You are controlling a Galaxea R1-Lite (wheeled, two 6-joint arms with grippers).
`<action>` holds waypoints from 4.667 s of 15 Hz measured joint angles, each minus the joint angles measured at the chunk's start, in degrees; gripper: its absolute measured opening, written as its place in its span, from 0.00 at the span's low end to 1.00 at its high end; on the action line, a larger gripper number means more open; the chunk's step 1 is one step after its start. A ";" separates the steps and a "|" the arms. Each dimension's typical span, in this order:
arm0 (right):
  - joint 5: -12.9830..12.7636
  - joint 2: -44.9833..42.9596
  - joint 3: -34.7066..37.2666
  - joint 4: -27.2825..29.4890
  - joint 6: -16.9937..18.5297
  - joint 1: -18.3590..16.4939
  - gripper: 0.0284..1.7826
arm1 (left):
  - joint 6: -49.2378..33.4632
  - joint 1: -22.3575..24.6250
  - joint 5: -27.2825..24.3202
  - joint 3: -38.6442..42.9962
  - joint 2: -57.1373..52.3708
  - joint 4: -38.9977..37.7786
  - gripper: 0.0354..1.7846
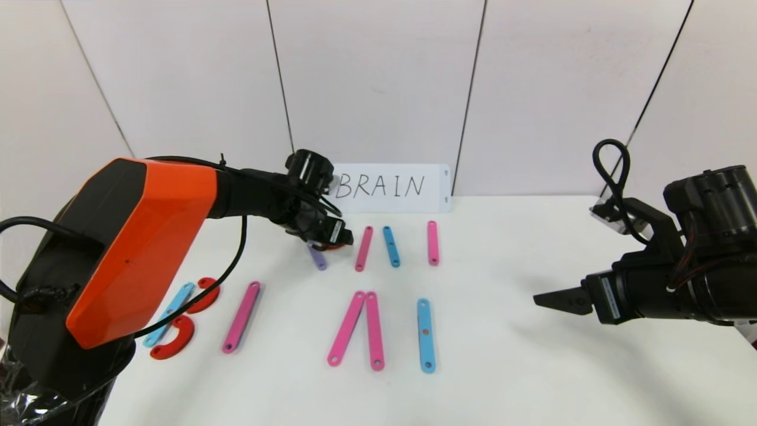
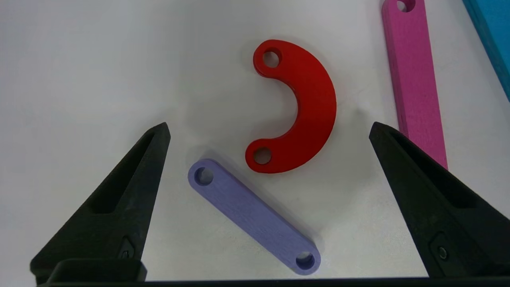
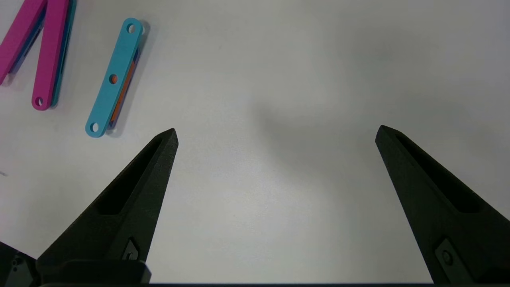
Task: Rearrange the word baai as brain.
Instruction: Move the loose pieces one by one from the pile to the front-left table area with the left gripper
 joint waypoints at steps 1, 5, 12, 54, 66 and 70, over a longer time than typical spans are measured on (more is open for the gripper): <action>-0.01 0.00 0.02 -0.02 0.00 0.00 0.98 | 0.00 -0.09 0.02 -0.22 0.33 -0.07 0.98; 0.00 0.00 0.02 -0.02 0.00 -0.04 0.98 | -0.09 -0.11 0.20 -1.46 1.54 -0.05 0.97; 0.00 0.00 0.09 0.00 0.00 -0.11 0.98 | -0.12 -0.12 0.22 -2.23 2.49 -0.09 0.47; 0.00 0.00 0.09 -0.02 0.00 0.10 0.98 | -18.83 -3.21 9.23 -2.47 -10.25 35.39 0.15; -0.09 0.39 0.11 0.00 -0.02 0.10 0.98 | -19.94 -1.55 7.69 2.95 -9.81 34.76 0.15; -0.09 0.44 0.11 -0.02 0.00 0.10 0.98 | -19.97 -1.50 7.56 5.81 -9.65 32.01 0.15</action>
